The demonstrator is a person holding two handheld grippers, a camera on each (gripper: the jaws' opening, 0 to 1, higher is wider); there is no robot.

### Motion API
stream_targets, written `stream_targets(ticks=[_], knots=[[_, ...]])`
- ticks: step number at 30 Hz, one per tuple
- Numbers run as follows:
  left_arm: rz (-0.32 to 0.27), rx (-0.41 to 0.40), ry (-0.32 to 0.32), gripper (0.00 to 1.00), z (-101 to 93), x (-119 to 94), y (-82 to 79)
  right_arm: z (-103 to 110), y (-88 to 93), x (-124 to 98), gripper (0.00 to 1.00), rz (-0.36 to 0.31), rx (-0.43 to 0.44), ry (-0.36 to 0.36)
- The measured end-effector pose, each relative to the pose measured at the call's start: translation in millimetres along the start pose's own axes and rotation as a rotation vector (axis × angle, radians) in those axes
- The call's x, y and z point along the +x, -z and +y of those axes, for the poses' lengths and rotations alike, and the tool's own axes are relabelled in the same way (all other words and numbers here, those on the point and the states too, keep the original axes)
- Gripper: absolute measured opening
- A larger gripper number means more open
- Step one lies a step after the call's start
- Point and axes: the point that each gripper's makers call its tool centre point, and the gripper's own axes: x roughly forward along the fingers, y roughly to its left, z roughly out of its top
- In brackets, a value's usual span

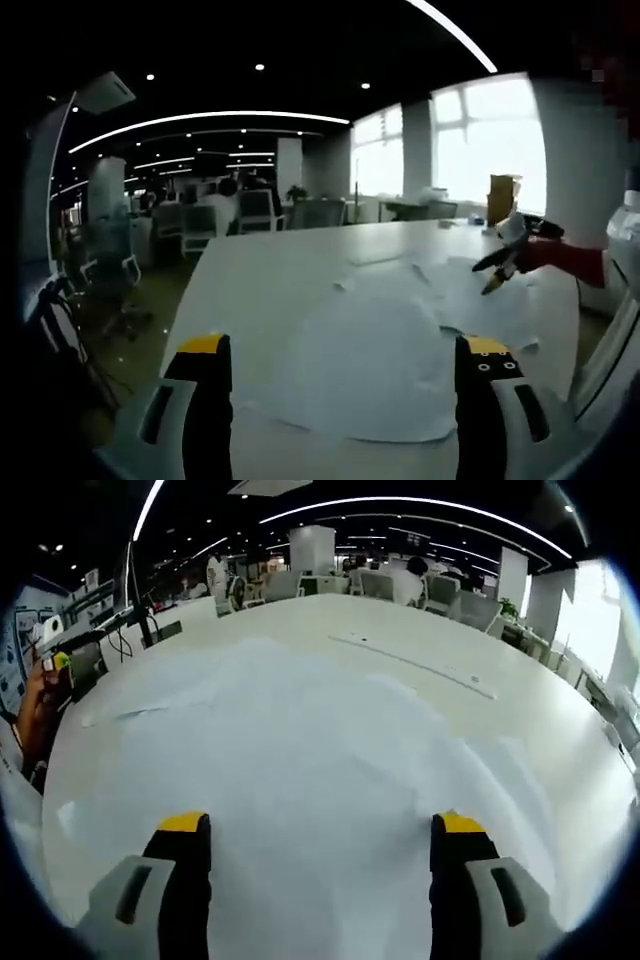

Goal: Organize the stack of printing papers by aligning and flattening the scattered papers on the table

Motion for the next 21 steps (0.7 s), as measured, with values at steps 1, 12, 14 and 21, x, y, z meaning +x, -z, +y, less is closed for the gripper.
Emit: stream_targets(ticks=[1,12,14,21], knots=[[-0.001,-0.001,0.001,0.95,-0.2,0.2,-0.1,-0.5,0.2,0.4,0.86,-0.004,0.0,0.0],[-0.002,-0.002,0.003,0.95,-1.5,1.0,0.2,1.6,-3.2,1.5,0.85,-0.045,-0.001,0.003],[-0.001,-0.001,0.004,0.95,-1.7,1.1,0.5,2.3,-3.8,1.4,0.84,-0.044,-0.002,0.001],[-0.002,-0.002,0.003,0.95,0.4,0.2,0.2,2.8,-5.6,0.9,0.81,-0.048,-0.004,-0.001]])
